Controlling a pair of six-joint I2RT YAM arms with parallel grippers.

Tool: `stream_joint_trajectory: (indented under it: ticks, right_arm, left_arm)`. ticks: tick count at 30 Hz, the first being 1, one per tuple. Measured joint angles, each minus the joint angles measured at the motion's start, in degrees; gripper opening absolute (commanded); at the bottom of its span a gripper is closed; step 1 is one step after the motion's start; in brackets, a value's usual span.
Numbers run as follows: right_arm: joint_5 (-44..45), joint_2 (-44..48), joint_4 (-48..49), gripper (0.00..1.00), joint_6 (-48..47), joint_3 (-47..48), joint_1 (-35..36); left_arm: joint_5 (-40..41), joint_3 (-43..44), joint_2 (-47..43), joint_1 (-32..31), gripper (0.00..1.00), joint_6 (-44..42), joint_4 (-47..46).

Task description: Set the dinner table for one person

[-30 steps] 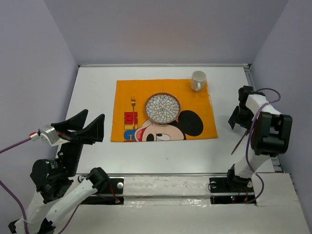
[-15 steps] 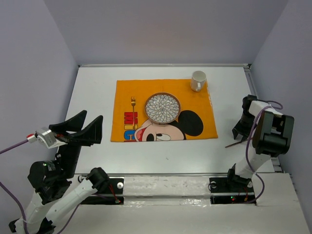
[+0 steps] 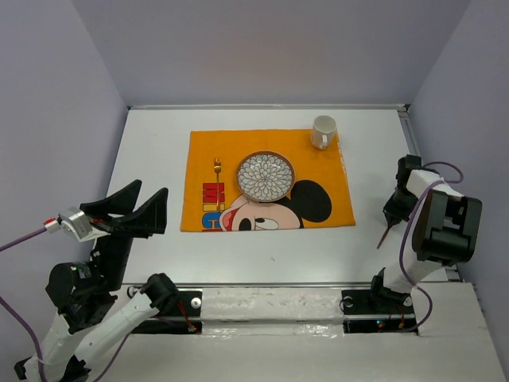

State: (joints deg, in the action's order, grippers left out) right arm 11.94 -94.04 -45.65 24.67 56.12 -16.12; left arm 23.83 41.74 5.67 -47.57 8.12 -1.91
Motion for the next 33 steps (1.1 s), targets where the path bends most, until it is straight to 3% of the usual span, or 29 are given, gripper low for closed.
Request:
stream_joint_trajectory:
  ticks: [2, 4, 6, 17, 21, 24, 27, 33]
  right_arm:
    - [-0.55, 0.5, 1.44, 0.17, -0.87, -0.28, 0.42]
    - [-1.49, 0.7, 3.52, 0.3, -1.53, -0.42, 1.07]
    - [-2.45, 0.7, 5.55, 0.34, -1.9, -0.46, 1.49]
    - [-6.25, 0.68, 8.22, 0.37, -2.16, -0.85, 2.08]
    - [-5.88, 0.79, 8.33, 0.3, -1.97, -0.85, 2.32]
    - [-5.62, 0.59, 8.37, 0.19, -1.9, -0.85, 2.32]
    - [-5.27, 0.09, 8.55, 0.0, -1.73, -0.85, 2.32]
    - [-3.69, 0.52, 8.59, 0.0, -1.68, -0.83, 2.69]
  left_arm:
    - [0.07, 0.0, 0.22, 0.0, 0.99, -0.04, 0.02]
    - [0.22, 0.0, 0.44, 0.0, 0.99, -0.15, 0.0]
    - [0.22, 0.0, 0.68, 0.0, 0.99, -0.2, 0.02]
    - [0.24, -0.02, 1.81, 0.0, 0.99, -0.37, 0.02]
    - [0.24, -0.02, 1.84, 0.0, 0.99, -0.39, 0.02]
    - [0.24, -0.02, 1.84, 0.0, 0.99, -0.42, 0.02]
    - [0.31, -0.02, 1.84, 0.0, 0.99, -0.42, 0.0]
    - [0.46, -0.02, 2.01, 0.0, 0.99, -0.44, 0.0]
